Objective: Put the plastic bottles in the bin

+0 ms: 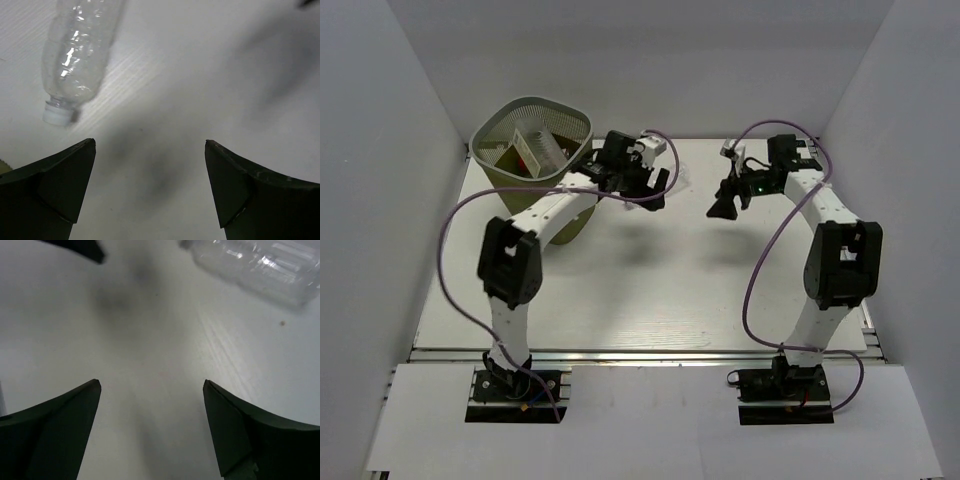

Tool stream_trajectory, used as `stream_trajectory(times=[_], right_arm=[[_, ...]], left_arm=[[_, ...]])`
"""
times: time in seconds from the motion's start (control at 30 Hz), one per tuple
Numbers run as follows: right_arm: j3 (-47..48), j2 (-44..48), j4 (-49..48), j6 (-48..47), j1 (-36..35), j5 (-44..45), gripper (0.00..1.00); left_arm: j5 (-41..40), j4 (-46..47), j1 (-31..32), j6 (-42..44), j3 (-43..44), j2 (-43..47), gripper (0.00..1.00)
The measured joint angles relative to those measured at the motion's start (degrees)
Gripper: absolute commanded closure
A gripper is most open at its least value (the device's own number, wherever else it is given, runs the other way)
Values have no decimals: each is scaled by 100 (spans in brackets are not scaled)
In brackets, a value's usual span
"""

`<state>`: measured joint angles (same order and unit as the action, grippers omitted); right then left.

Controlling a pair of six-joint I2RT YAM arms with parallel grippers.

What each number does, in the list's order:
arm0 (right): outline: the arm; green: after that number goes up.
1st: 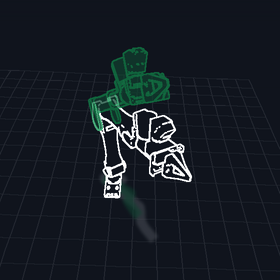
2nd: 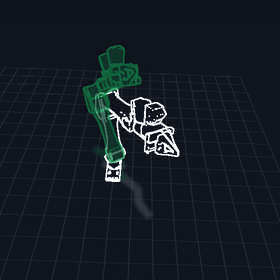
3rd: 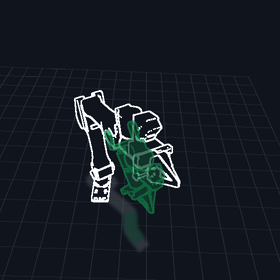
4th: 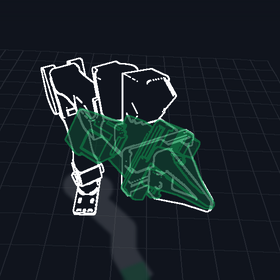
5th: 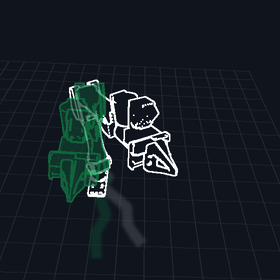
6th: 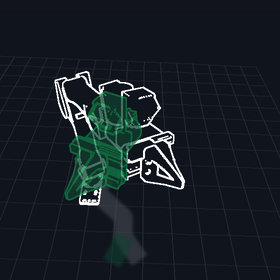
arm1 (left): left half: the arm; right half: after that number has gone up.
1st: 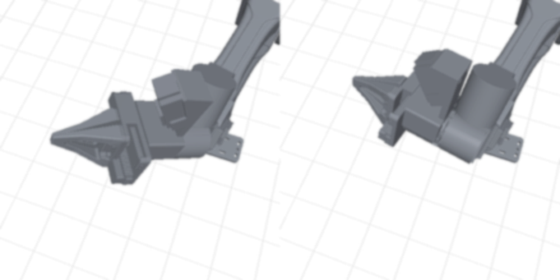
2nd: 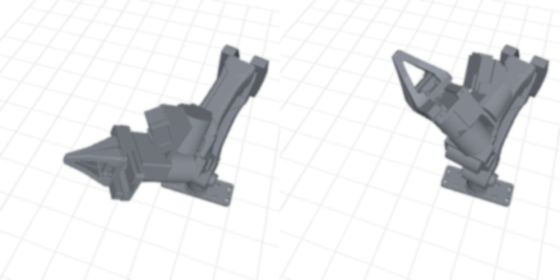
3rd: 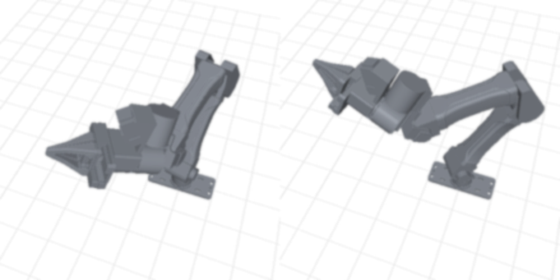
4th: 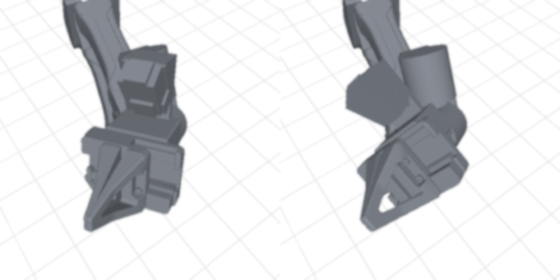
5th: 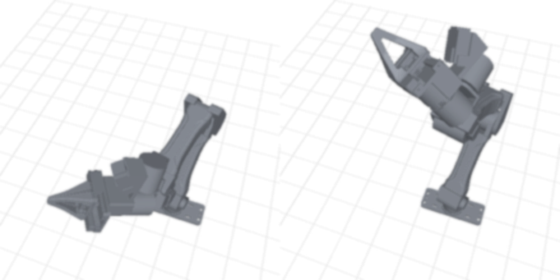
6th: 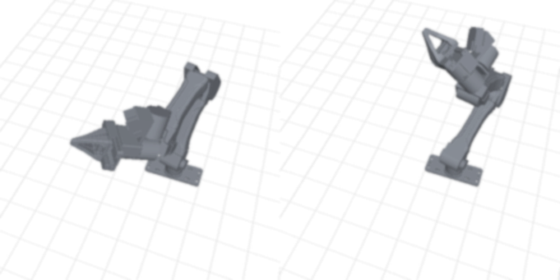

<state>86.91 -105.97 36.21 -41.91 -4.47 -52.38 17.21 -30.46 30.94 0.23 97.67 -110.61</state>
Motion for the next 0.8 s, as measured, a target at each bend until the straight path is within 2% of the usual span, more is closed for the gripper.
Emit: stream_trajectory(times=[0.17,0.43,0.6,0.8], right_arm=[[-732,531,411,278,219,-345,10],[-1543,944,525,422,372,-702,10],[-1655,975,584,459,369,-811,10],[-1655,1008,586,549,369,-850,10]], left_arm=[[-848,-79,-2,275,645,-1108,0],[-1725,153,-17,636,1453,-1475,0],[-1655,358,-17,734,1473,-1596,0],[-1351,415,-17,758,1475,-2149,0]])
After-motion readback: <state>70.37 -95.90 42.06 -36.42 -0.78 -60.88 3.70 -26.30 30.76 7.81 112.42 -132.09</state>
